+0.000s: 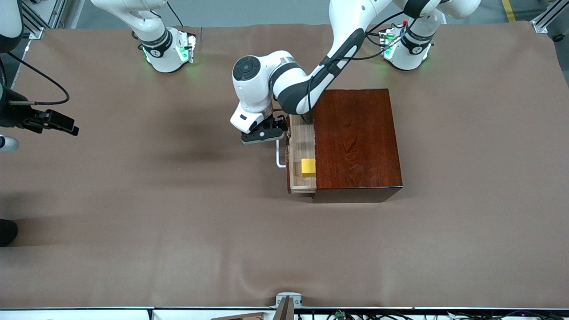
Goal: Open drawer, take yellow block, close drawer
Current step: 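Pull the drawer out by the handle with the left gripper, then pull the drawer further open with the left gripper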
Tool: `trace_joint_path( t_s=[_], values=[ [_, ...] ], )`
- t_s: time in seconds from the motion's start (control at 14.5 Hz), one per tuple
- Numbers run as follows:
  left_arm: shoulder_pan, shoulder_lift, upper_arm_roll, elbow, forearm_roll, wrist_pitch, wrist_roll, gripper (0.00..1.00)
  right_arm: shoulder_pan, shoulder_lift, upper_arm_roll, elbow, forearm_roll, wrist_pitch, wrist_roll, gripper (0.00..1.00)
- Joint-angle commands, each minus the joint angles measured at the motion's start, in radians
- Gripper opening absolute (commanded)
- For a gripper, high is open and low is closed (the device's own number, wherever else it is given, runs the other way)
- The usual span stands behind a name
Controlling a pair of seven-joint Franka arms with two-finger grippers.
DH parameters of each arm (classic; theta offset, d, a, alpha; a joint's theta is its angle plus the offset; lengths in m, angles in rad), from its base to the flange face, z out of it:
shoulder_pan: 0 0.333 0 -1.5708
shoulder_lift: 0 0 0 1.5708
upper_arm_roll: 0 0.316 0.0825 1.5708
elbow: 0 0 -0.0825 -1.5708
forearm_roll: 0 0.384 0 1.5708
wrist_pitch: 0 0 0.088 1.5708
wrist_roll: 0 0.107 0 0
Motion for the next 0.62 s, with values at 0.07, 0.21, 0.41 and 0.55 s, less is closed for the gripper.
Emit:
trace_joint_path(
  t_s=[0.07,0.21,0.41,0.55],
  values=[
    [-0.023,0.024,-0.001,0.028,-0.024,0.149,0.039,1.0,-0.018,-0.019,0.014,-0.015,-0.017,-0.003,-0.008,1.0],
    [-0.021,0.024,0.004,0.028,-0.024,0.155,0.117,1.0,-0.018,-0.019,0.014,-0.015,-0.017,-0.005,-0.008,1.0],
    [-0.018,0.021,0.009,0.026,-0.024,0.155,0.176,1.0,-0.018,-0.019,0.014,-0.015,-0.017,-0.005,-0.008,1.0],
    [-0.016,0.024,0.01,0.026,-0.024,0.155,0.205,1.0,-0.018,-0.019,0.014,-0.015,-0.017,-0.005,-0.008,1.0]
  ],
)
